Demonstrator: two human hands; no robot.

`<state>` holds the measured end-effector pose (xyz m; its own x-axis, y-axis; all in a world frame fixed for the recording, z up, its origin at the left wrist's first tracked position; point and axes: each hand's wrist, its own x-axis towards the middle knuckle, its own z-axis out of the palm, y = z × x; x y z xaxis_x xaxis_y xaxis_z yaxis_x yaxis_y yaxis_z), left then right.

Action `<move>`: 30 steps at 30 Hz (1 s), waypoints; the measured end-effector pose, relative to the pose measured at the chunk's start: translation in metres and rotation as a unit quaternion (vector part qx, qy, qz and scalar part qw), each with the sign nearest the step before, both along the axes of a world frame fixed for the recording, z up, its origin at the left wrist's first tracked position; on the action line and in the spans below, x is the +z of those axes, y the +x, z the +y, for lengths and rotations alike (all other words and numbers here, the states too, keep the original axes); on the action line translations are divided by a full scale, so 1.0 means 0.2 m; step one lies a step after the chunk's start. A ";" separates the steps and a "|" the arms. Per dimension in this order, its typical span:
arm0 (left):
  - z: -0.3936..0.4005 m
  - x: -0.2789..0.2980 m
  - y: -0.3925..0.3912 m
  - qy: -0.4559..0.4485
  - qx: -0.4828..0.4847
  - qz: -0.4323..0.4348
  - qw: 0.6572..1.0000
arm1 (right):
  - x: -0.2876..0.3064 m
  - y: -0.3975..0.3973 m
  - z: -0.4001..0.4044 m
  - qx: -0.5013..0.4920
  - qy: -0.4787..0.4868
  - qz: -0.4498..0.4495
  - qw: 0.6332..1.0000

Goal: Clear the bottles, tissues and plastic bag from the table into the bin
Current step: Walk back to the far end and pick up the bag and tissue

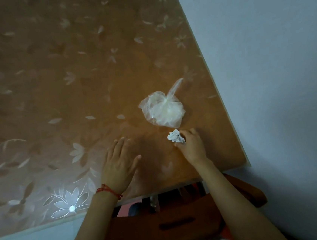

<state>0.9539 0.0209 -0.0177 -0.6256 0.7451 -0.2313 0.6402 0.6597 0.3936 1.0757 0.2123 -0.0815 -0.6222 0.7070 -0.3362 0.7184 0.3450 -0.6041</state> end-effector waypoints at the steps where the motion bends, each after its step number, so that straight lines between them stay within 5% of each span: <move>1: 0.00 0.00 0.00 0.000 0.000 0.001 1.000 | -0.01 -0.01 0.00 0.001 0.004 0.001 1.000; 12: 0.02 -0.07 -0.01 0.029 -0.004 -0.006 1.000 | -0.02 -0.01 0.00 -0.073 -0.033 0.051 0.996; 20: 0.17 -0.13 0.04 0.098 0.062 -0.116 0.986 | 0.07 0.07 0.06 -0.173 -0.127 0.098 0.972; 30: 0.52 -0.22 0.05 0.188 0.323 -0.396 0.839 | 0.21 0.24 0.08 -0.228 -0.076 0.123 0.963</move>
